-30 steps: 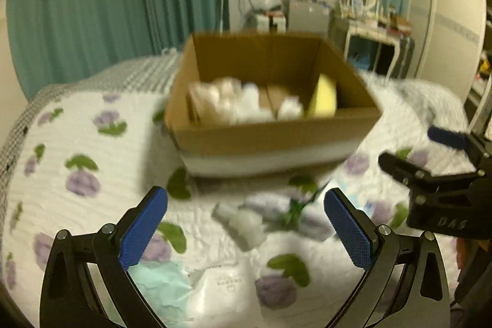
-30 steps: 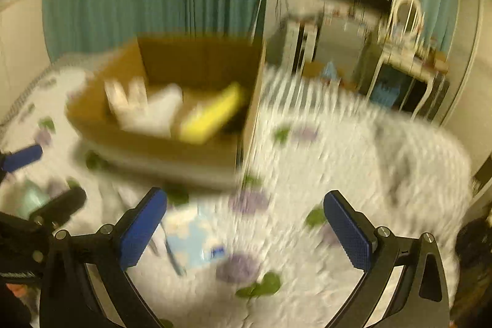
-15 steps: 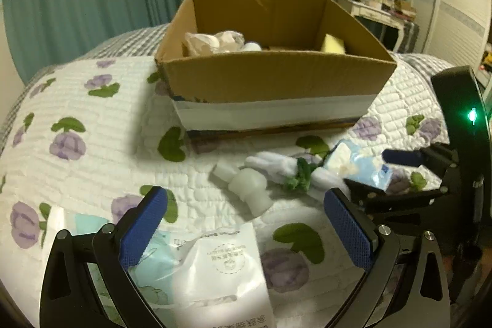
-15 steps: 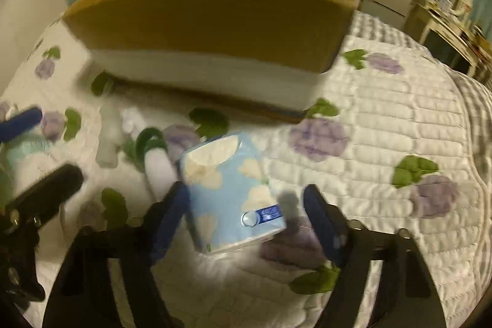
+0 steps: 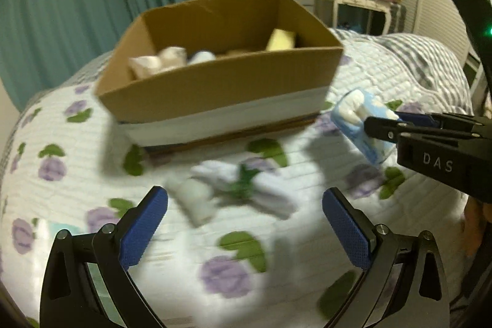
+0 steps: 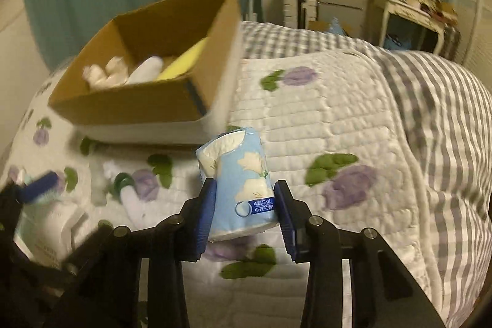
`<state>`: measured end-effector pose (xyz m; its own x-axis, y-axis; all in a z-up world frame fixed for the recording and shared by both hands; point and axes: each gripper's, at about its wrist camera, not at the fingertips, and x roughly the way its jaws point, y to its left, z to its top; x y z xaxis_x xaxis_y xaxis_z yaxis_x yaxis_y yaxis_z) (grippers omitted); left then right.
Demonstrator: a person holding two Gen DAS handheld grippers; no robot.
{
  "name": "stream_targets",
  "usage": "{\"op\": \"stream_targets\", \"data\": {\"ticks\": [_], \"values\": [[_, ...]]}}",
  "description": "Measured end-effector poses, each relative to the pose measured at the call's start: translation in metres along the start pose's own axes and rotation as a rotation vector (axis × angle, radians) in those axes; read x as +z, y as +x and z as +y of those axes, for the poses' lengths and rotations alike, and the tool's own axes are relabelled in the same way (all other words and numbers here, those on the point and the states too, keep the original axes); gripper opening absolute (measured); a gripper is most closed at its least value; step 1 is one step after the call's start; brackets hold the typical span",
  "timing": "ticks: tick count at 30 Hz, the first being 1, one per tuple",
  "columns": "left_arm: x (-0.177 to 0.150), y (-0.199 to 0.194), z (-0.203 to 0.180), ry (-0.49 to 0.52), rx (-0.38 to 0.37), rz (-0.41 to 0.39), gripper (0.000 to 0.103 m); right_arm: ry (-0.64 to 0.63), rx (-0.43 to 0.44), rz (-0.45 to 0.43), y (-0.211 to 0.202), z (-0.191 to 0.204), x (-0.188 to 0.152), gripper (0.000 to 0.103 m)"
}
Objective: Organize soft objects
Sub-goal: 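Grasp blue tissue pack with right gripper while left gripper grasps green-tied sock, then carry the tissue pack and sock over the box and release both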
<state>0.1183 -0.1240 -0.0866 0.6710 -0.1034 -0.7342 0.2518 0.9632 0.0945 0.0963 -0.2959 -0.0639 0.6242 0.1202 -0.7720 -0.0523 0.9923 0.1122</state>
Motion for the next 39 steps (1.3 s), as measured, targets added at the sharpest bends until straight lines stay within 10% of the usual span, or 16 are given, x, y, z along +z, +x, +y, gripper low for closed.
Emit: {"op": "stream_targets", "data": {"ticks": [10, 19, 39], "values": [[0.004, 0.073, -0.011, -0.098, 0.061, 0.126, 0.056, 0.012, -0.006, 0.035, 0.008, 0.005, -0.001, 0.038], [-0.004, 0.036, 0.001, -0.095, -0.028, 0.073, 0.02, -0.033, -0.016, 0.021, 0.004, 0.017, -0.006, 0.038], [0.042, -0.113, 0.058, -0.034, -0.212, -0.133, 0.018, -0.069, 0.049, -0.148, -0.109, 0.046, 0.017, 0.035]]}}
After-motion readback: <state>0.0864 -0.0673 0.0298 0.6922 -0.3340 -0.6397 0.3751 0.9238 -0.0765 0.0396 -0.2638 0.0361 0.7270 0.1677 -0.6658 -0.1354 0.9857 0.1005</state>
